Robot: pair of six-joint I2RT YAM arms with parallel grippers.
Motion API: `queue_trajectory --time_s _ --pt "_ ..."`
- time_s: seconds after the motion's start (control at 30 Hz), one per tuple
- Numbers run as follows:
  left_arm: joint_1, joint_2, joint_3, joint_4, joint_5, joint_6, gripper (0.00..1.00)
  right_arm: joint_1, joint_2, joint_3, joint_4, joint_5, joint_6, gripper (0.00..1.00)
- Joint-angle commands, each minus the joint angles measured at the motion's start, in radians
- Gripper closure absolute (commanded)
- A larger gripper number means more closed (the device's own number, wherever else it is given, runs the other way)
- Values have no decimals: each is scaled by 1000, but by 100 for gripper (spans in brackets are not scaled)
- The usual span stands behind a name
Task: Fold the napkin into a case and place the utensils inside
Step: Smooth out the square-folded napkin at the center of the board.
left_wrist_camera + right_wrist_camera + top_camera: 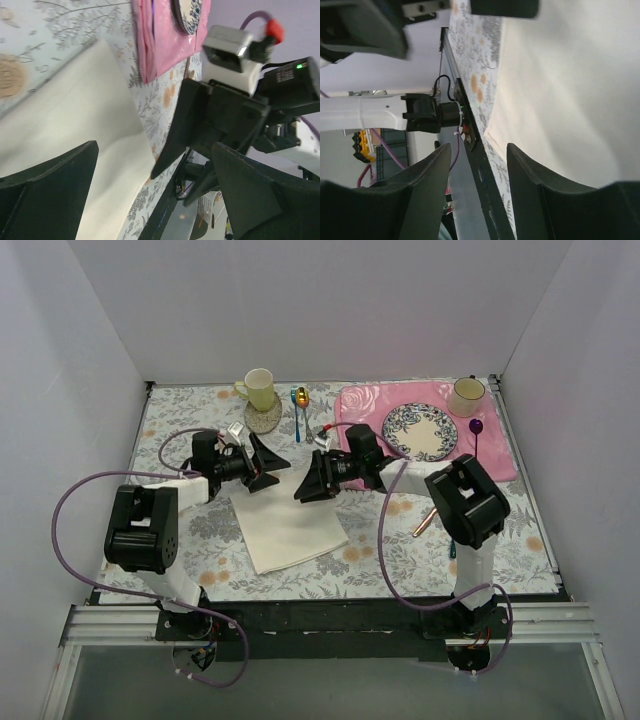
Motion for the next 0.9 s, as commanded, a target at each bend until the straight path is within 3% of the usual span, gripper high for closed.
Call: queue_trajectory --time_s 0.0,0.53,0.67,0.77,0.87 --pt "75 35 -24 6 54 37 2 5 110 -9 45 6 46 43" --pt "391 156 -81 -221 85 324 2 -32 250 -9 -89 47 -69 43" --pt "392 78 -59 -259 172 376 2 -23 224 96 -118 -52 -100 38" --pt "337 -66 -1 -360 230 454 2 0 109 144 -144 -112 -109 30" --pt "267 -171 13 -409 224 439 2 17 8 68 -127 -137 -57 27"
